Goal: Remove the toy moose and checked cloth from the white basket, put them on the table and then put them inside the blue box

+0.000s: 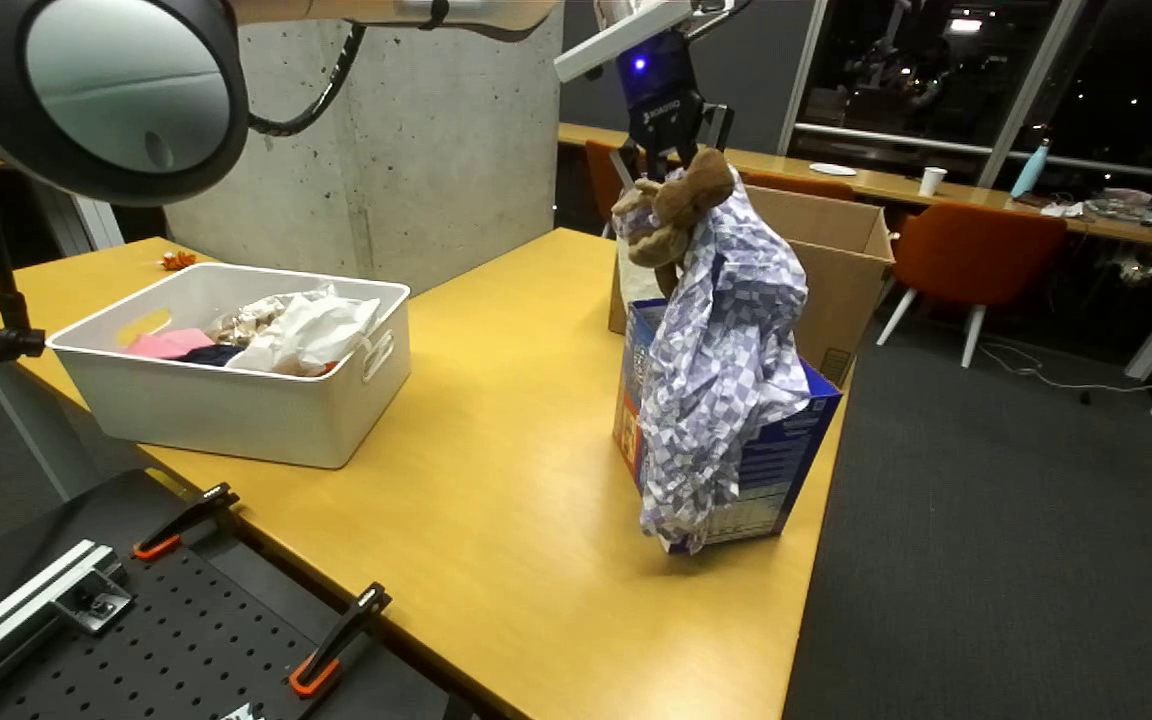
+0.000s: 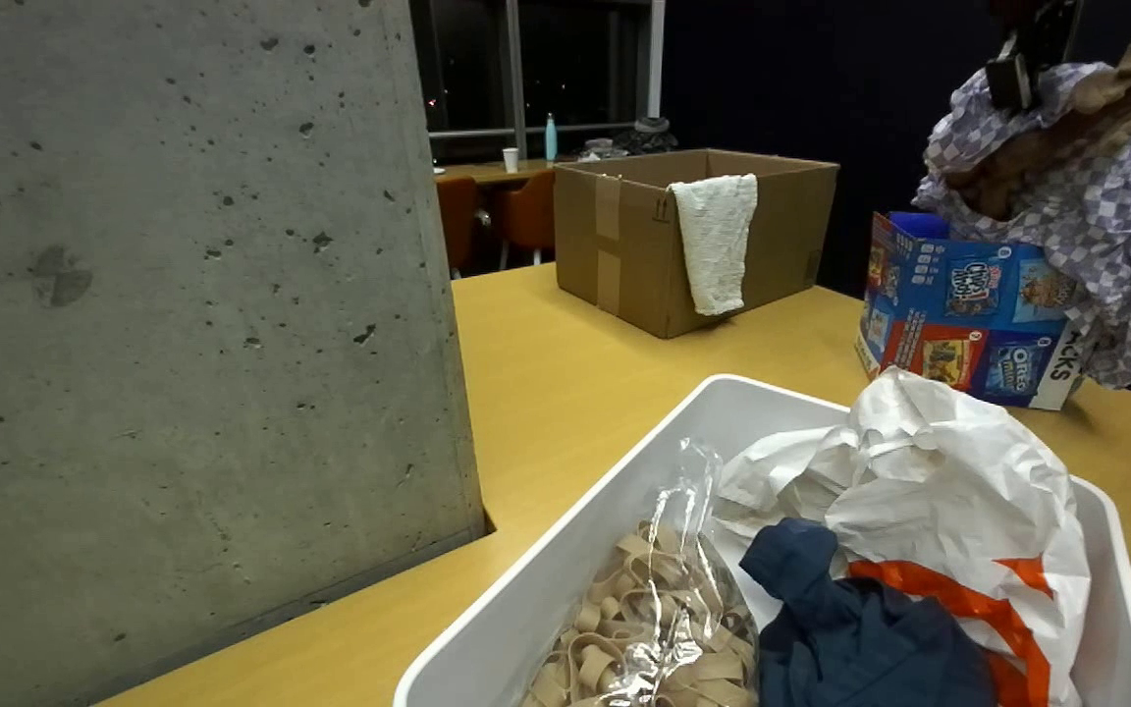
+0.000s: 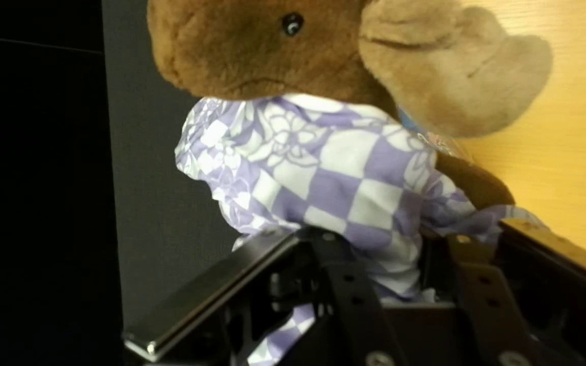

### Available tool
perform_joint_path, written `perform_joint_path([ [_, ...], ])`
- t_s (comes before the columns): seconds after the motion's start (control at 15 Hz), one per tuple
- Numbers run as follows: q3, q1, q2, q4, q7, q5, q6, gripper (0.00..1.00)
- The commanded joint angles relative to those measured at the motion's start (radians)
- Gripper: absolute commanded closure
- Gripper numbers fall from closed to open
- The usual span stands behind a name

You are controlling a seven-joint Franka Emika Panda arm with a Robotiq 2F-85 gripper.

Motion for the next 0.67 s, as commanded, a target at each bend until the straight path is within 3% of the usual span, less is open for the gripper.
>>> perform_joint_path([
  [0.0, 0.015, -0.007, 0.03, 0.018, -0.052, 0.013, 0.017, 0.95],
  [0.47, 0.017, -0.017, 0.097, 0.022, -0.07, 0.02, 0.011, 0.95],
  [0.53, 0.018, -0.018, 0.104, 0.021, -0.071, 0.021, 0.01, 0.78],
  [0.6, 0.018, -0.02, 0.112, 0.024, -0.07, 0.022, 0.01, 0.53],
])
